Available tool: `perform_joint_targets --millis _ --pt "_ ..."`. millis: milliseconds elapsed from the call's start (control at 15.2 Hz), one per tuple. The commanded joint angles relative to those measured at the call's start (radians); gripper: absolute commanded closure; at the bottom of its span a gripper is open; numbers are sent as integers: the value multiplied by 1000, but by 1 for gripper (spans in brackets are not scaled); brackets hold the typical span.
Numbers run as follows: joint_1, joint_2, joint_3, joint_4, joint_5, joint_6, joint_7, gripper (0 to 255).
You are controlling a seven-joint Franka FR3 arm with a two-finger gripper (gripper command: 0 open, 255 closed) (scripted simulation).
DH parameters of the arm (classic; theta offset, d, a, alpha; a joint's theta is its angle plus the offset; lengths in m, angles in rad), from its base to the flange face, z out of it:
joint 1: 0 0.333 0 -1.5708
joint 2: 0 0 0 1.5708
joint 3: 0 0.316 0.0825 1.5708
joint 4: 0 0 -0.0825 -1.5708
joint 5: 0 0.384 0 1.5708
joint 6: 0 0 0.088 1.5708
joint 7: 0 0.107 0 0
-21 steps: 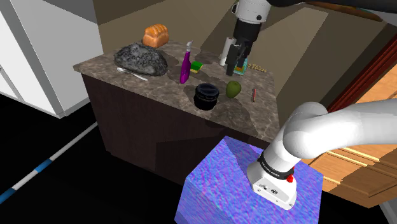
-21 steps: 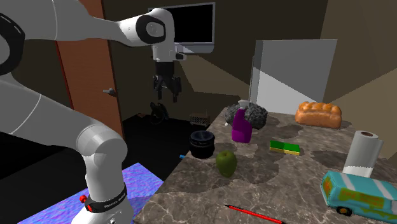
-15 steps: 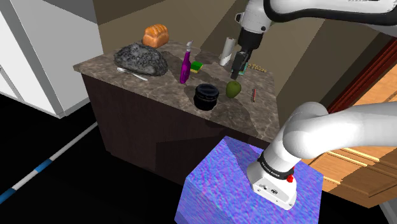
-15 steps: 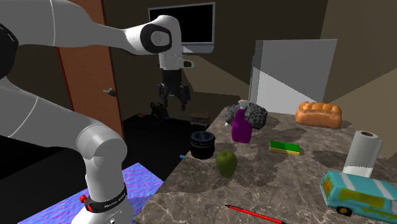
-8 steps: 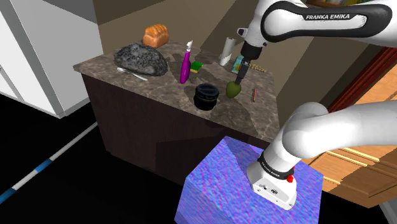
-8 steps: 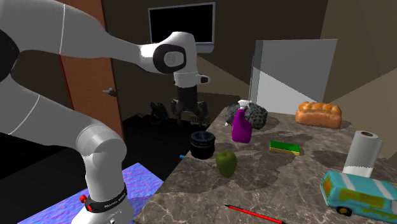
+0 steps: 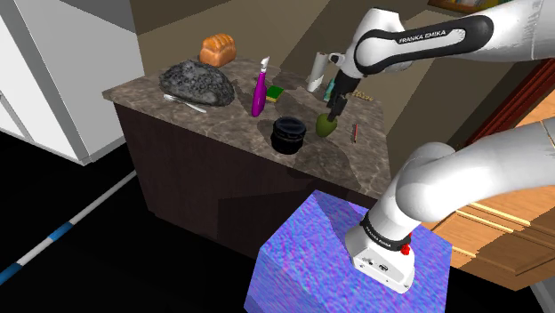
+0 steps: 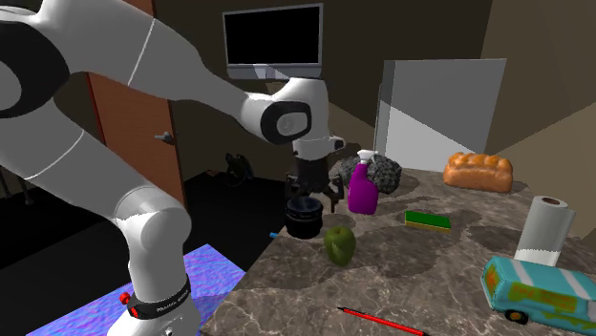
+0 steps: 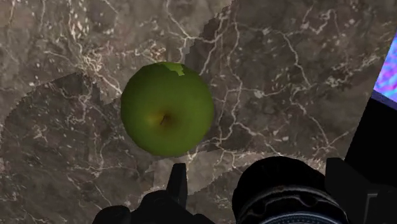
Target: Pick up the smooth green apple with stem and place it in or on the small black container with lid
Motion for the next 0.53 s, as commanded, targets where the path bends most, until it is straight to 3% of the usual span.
perform_joint_targets --millis 0,198,462 --pt "29 70 -70 26 5 68 -97 0" --pt "97 188 -186 74 49 164 -254 0" --pt "126 246 -225 69 77 228 -295 0"
